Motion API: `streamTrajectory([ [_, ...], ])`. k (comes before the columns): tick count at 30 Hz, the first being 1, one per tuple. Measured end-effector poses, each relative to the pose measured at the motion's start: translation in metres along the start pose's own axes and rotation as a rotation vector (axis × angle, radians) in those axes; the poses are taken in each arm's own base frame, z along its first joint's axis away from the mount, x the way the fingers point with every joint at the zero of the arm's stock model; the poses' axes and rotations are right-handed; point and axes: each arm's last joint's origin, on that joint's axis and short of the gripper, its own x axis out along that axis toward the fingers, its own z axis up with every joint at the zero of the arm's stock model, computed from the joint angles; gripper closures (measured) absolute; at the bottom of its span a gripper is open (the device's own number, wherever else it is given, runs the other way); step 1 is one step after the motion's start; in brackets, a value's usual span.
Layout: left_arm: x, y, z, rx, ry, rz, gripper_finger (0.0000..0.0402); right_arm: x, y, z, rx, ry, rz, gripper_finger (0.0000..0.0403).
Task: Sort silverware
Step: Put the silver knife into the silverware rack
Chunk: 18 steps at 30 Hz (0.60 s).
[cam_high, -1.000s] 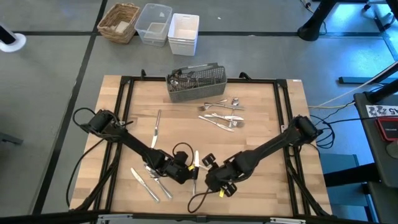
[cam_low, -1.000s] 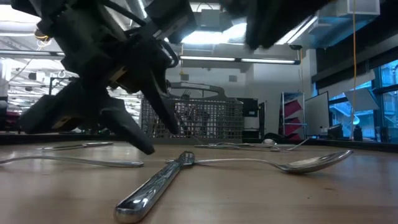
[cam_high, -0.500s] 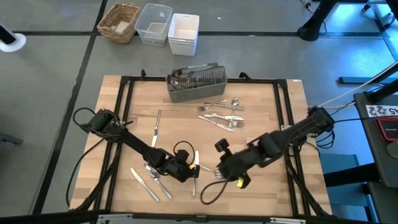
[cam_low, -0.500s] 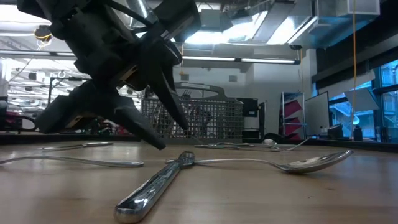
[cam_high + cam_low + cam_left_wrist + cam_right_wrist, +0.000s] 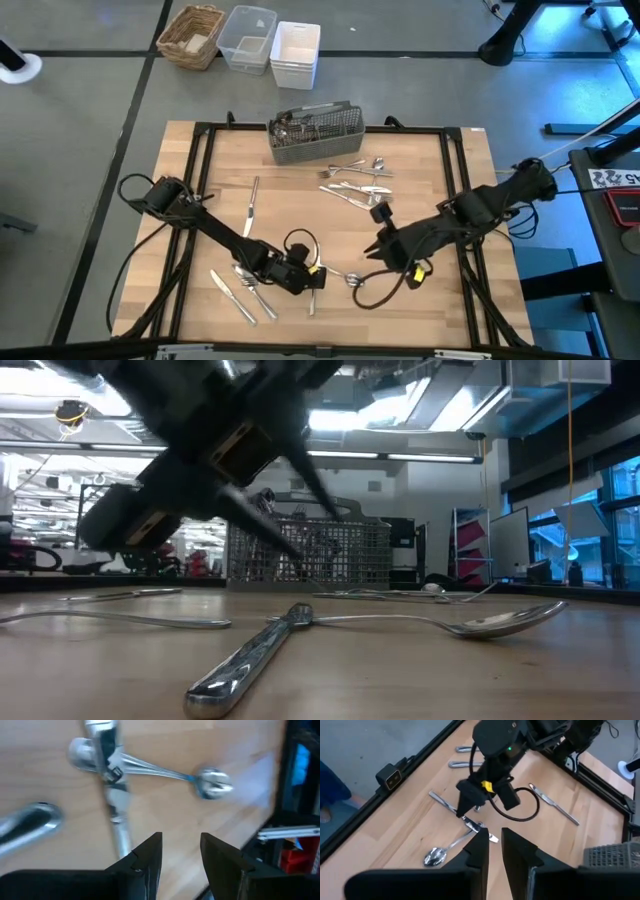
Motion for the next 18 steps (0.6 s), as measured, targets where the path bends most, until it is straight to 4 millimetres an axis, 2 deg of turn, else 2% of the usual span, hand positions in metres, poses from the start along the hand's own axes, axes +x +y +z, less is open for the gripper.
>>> streamTrajectory([
  [3,0.005,-0.007,-0.003,0.018,-0.003,0.017,0.0274,-0.002,0.000,-0.002,-0.003,0.015,0.003,0.0350],
  [10,0.005,0.003,-0.002,-0.002,-0.036,0.151,0.0274,-0.002,0.001,-0.009,0.009,0.086,0.012,0.0350],
  [18,0.008,0.010,-0.003,-0.009,-0.045,0.190,0.0274,-0.002,0.002,-0.010,0.014,0.096,0.014,0.0350],
])
